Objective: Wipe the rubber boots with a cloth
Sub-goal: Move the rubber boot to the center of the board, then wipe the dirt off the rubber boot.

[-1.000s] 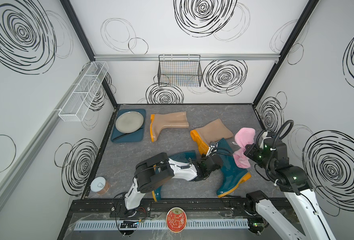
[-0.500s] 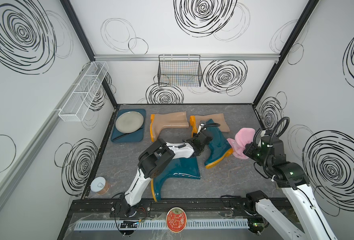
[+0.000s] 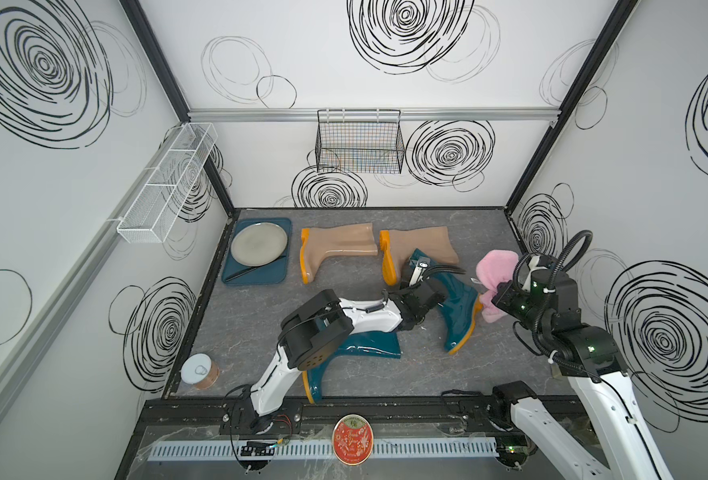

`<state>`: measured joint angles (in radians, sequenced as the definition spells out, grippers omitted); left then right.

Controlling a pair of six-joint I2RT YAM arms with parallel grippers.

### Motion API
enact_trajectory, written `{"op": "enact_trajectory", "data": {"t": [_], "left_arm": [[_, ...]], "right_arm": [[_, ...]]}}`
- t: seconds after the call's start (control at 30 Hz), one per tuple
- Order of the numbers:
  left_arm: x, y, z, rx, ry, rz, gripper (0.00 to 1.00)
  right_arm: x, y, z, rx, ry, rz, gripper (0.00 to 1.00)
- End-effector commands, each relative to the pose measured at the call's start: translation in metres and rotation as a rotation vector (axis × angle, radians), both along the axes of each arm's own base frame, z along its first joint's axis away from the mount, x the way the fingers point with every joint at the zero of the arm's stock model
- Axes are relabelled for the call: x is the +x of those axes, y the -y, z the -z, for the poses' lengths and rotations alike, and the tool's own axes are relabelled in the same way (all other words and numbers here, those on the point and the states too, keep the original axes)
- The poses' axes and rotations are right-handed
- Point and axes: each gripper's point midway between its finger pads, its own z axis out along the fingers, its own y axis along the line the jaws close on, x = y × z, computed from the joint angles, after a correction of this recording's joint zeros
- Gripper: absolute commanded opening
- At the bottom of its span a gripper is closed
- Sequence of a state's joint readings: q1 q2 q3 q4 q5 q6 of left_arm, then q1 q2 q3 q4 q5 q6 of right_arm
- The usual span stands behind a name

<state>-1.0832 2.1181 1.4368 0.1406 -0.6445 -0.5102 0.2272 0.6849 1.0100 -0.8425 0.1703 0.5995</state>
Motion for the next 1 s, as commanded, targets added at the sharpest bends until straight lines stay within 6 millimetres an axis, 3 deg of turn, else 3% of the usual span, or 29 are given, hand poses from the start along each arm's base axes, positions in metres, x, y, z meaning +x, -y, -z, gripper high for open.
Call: {"op": "enact_trajectory", "data": {"t": [0.0, 0.07, 0.17, 0.3, 0.47, 0.57, 0.73, 0.97], "left_arm": [[-0.030, 0.012, -0.055, -0.131, 0.041, -0.013, 0.00], [-0.046, 0.013, -0.046, -0.150, 0.007, -0.001, 0.00], [-0.060, -0.002, -0.019, -0.141, -0.035, -0.014, 0.00], [-0.073, -0.026, 0.026, -0.122, -0.105, -0.016, 0.00], [-0.079, -0.053, 0.048, -0.129, -0.106, -0.048, 0.00], [-0.080, -0.058, 0.056, -0.148, -0.109, -0.057, 0.00], [-0.079, -0.056, 0.052, -0.171, -0.087, -0.054, 0.00], [-0.067, -0.067, 0.025, -0.263, -0.010, -0.091, 0.00]], "right_arm": [[-0.005, 0.009, -0.022, -0.036, 0.052, 0.021, 0.00], [-0.006, 0.010, -0.020, -0.039, 0.047, 0.025, 0.00], [-0.005, 0.005, 0.002, 0.000, -0.005, 0.023, 0.00], [0.004, -0.024, 0.049, 0.117, -0.112, -0.072, 0.00], [0.008, -0.044, 0.104, 0.213, -0.235, -0.124, 0.00], [0.003, -0.058, 0.142, 0.276, -0.327, -0.154, 0.00], [0.000, -0.056, 0.187, 0.273, -0.419, -0.126, 0.00], [0.005, -0.010, 0.224, 0.147, -0.484, 0.082, 0.00]]}}
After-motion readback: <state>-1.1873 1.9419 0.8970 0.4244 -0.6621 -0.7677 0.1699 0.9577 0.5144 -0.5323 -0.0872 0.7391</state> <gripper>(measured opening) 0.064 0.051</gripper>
